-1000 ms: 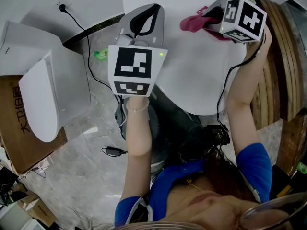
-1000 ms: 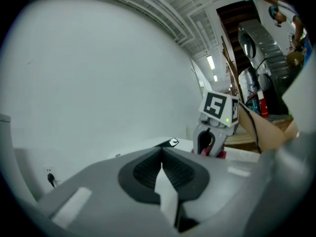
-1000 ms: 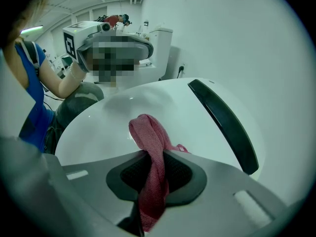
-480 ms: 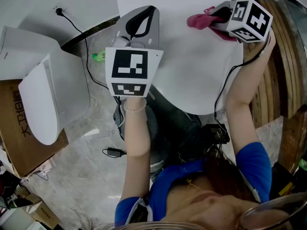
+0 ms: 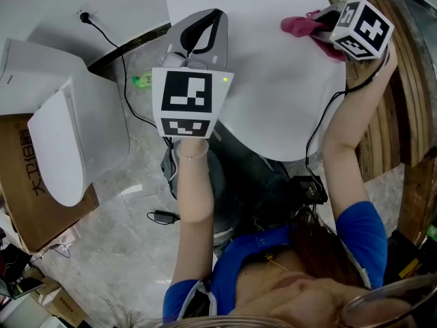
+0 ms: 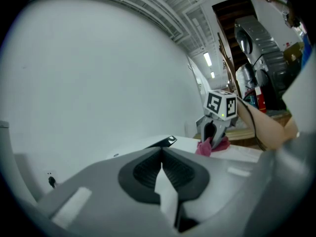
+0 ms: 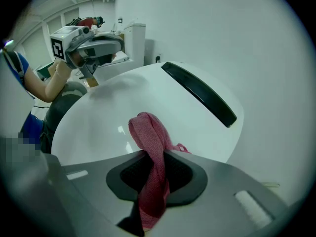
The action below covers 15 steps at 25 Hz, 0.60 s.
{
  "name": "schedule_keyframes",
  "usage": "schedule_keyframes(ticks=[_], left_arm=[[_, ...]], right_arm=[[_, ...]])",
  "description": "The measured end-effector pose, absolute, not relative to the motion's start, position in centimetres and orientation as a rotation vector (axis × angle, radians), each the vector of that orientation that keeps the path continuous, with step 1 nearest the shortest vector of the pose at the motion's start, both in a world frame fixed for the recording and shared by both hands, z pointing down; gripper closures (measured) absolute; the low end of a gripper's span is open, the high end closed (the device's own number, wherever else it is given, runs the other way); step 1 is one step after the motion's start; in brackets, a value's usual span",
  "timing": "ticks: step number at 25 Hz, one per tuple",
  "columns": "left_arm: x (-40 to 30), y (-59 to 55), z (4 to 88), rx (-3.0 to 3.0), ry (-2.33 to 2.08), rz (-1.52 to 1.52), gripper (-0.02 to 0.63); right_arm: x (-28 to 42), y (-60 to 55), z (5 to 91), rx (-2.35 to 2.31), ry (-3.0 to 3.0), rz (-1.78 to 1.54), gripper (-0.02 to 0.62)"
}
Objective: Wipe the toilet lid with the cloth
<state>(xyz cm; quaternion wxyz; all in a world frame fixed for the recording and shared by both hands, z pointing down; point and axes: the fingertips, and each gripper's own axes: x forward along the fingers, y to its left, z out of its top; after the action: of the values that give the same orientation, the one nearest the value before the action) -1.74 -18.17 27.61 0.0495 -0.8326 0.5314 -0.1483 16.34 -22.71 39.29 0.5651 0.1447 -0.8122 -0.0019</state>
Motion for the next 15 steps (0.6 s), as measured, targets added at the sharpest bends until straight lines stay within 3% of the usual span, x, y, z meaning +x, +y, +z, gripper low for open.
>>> schedule_keyframes(ticks=[8, 15], left_arm=[[-1.9, -17.8, 27.4, -2.526, 1.62, -0.456, 0.603], [-1.7, -17.9, 27.7, -2.522, 1.615, -0.477, 0.603]], right_arm=[[20.6, -23.2, 40.6, 0.451, -1.745, 0.075, 0.517], [20.3, -23.1, 39.9, 0.45, -1.743, 0.013, 0.517]])
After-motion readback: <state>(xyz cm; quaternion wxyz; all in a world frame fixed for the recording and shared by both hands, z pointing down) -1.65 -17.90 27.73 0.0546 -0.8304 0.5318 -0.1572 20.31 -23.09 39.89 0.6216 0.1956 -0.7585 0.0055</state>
